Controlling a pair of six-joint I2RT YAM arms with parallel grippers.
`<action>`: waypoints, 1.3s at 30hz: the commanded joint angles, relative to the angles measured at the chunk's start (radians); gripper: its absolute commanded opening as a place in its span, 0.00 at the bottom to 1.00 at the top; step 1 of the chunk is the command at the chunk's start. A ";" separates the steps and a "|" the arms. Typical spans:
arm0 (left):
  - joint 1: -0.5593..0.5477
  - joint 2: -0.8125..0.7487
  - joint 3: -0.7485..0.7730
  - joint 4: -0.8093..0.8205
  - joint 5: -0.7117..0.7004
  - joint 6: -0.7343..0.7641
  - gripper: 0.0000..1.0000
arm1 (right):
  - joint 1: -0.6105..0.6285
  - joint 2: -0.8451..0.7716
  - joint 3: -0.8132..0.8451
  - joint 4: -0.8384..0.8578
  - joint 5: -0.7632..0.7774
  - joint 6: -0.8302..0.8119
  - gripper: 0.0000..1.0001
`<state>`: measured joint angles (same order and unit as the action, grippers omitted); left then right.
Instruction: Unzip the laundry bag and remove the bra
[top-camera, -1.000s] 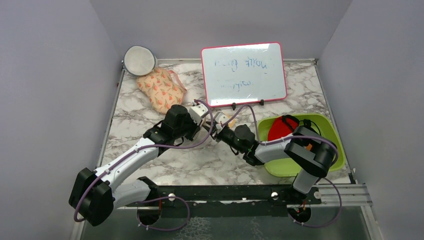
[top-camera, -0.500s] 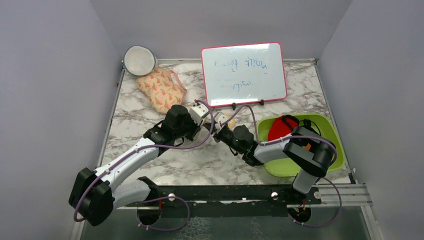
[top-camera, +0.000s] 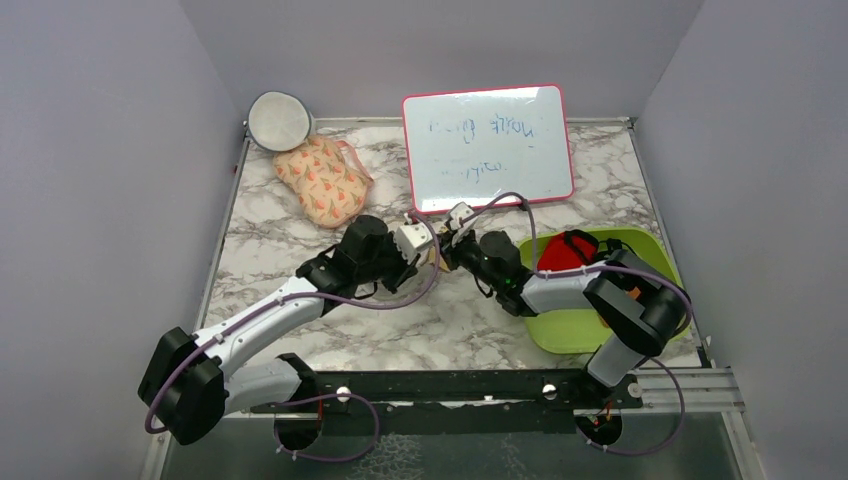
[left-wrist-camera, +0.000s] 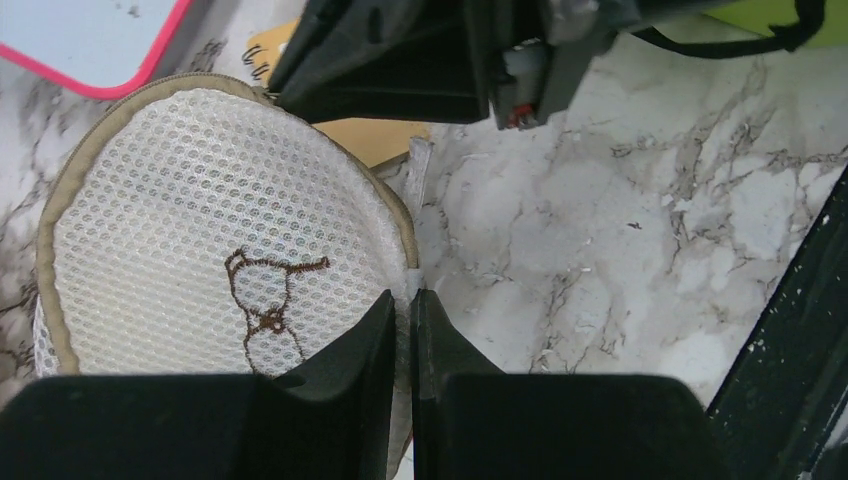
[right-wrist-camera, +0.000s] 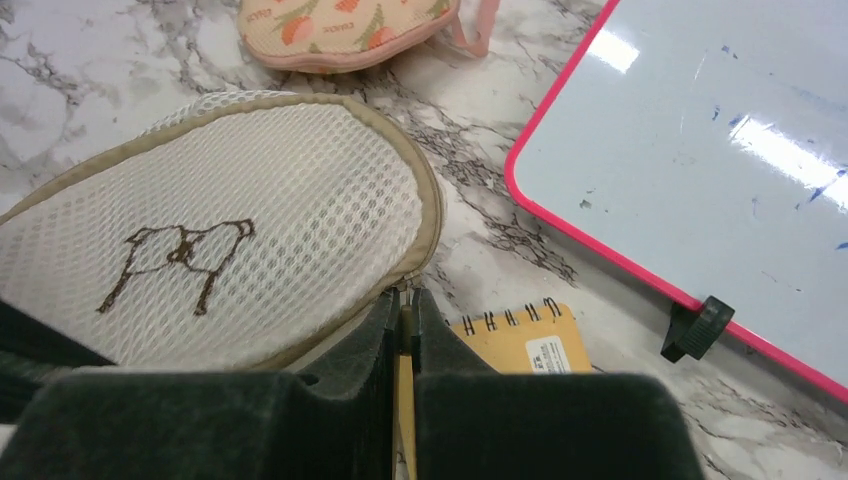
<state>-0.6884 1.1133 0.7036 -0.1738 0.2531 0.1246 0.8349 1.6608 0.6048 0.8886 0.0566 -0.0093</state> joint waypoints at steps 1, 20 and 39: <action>-0.038 0.022 0.000 -0.007 0.108 0.021 0.00 | -0.037 -0.063 -0.005 -0.085 -0.036 0.038 0.01; -0.048 0.008 0.029 0.006 0.036 -0.173 0.44 | -0.039 -0.206 0.071 -0.570 -0.410 0.202 0.01; -0.122 0.026 0.057 -0.135 -0.176 -0.269 0.46 | -0.040 -0.281 0.036 -0.579 -0.531 0.350 0.01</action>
<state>-0.7921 1.1107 0.7174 -0.2539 0.1265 -0.2123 0.7921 1.4239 0.6514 0.3092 -0.4366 0.3157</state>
